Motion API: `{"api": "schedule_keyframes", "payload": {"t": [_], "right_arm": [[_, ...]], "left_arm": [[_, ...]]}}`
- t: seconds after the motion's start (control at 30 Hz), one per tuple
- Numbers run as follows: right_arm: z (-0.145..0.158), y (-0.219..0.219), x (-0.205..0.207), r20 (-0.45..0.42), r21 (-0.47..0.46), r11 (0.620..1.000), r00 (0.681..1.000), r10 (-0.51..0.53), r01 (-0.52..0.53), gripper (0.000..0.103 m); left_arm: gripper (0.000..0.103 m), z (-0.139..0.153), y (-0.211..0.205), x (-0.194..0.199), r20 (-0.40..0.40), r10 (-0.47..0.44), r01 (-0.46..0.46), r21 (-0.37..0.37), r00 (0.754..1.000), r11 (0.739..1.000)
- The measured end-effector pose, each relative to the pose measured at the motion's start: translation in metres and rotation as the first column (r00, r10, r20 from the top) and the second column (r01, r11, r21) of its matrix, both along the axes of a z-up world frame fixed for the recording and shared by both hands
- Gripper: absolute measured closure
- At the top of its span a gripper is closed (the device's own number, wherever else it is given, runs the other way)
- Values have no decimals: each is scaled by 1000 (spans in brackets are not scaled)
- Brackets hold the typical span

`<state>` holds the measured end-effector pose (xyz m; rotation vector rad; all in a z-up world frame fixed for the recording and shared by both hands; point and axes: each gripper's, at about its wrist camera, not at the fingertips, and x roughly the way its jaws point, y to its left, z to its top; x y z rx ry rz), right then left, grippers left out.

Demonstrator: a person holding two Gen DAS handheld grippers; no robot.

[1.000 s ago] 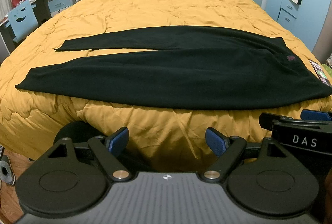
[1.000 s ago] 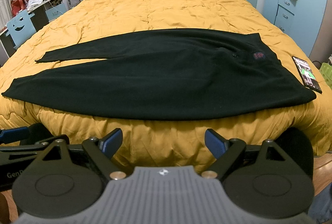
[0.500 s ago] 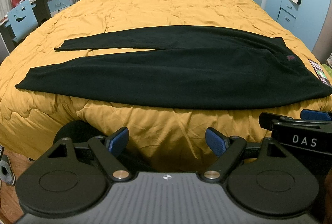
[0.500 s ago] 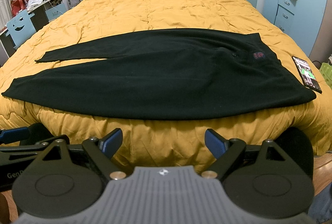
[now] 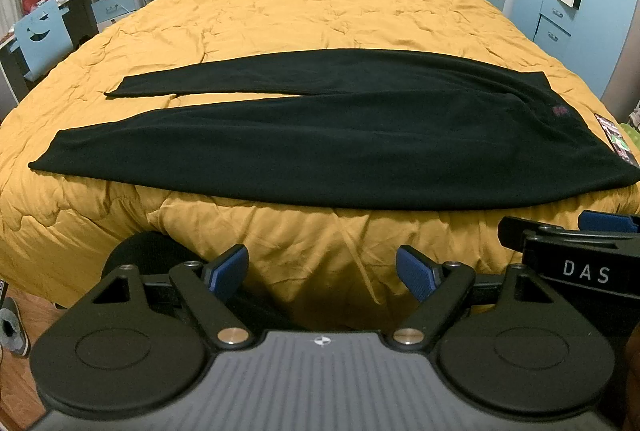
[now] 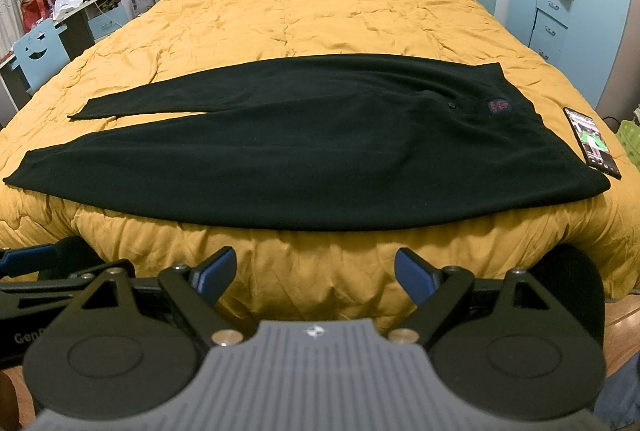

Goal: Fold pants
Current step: 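Move the left tool to the trouser hems while the right tool reaches the waistband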

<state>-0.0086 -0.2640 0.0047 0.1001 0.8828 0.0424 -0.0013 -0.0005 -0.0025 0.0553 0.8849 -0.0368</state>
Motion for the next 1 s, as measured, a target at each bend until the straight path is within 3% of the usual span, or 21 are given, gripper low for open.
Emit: {"api": "schedule_keyframes", "payload": {"t": [0.47, 0.6, 0.7, 0.83, 0.93, 1.0], "right_arm": [[-2, -3, 1, 6, -2, 1000, 1000, -2, 2, 21], [-10, -19, 10, 27, 37, 999, 1000, 4, -5, 21], [-21, -40, 16, 92, 63, 998, 996, -5, -1, 21], [-37, -72, 23, 120, 15, 999, 992, -32, 30, 21], [-50, -107, 27, 94, 74, 993, 990, -102, 96, 21], [-57, -134, 27, 81, 125, 979, 982, -169, 159, 21]], "left_arm": [[6, -1, 4, 2, 6, 17, -17, -6, 1000, 1000], [5, 1, 23, 14, 19, 40, -40, -33, 999, 999], [6, -3, 48, 28, 6, 102, -101, -44, 995, 994], [7, -7, 93, 43, 12, 215, -213, -95, 977, 972], [7, -9, 132, 51, 26, 298, -291, -148, 954, 945], [12, -15, 165, 58, 12, 371, -361, -202, 929, 910]]}}
